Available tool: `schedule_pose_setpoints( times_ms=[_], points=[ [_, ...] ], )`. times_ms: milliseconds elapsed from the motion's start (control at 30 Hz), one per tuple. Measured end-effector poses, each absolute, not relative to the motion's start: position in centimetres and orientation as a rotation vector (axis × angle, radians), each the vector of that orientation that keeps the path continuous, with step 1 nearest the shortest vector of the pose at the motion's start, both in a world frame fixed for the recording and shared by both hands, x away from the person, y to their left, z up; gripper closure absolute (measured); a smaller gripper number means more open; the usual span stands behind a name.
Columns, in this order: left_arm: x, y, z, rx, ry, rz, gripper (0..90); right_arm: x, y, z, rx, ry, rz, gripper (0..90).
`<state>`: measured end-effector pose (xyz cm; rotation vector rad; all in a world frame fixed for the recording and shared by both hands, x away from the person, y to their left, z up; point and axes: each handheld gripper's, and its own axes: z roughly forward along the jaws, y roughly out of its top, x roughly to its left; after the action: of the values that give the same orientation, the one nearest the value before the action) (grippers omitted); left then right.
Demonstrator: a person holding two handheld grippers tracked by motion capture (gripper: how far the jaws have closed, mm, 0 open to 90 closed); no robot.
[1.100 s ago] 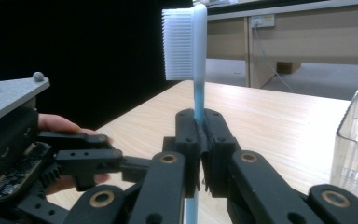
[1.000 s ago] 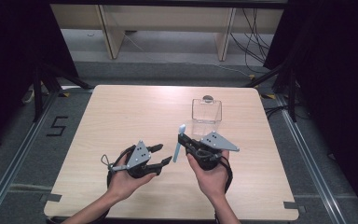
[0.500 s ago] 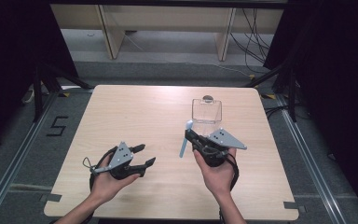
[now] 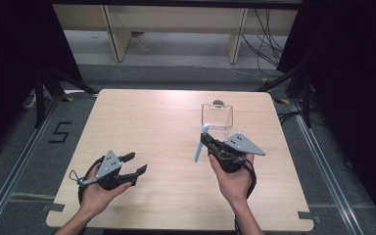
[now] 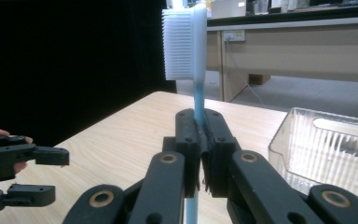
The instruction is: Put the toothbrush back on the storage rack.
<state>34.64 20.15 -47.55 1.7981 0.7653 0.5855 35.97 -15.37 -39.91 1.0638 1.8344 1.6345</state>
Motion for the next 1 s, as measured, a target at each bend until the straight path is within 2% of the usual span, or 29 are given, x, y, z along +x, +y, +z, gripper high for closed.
schedule_pose_setpoints(
  times_ms=[1000],
  points=[
    [34.2, 24.2, -49.8, 1.711, 0.903, 0.608, 34.4, 37.4, -17.9, -38.3, 1.079, 1.738, 1.596, 86.6]
  ],
)
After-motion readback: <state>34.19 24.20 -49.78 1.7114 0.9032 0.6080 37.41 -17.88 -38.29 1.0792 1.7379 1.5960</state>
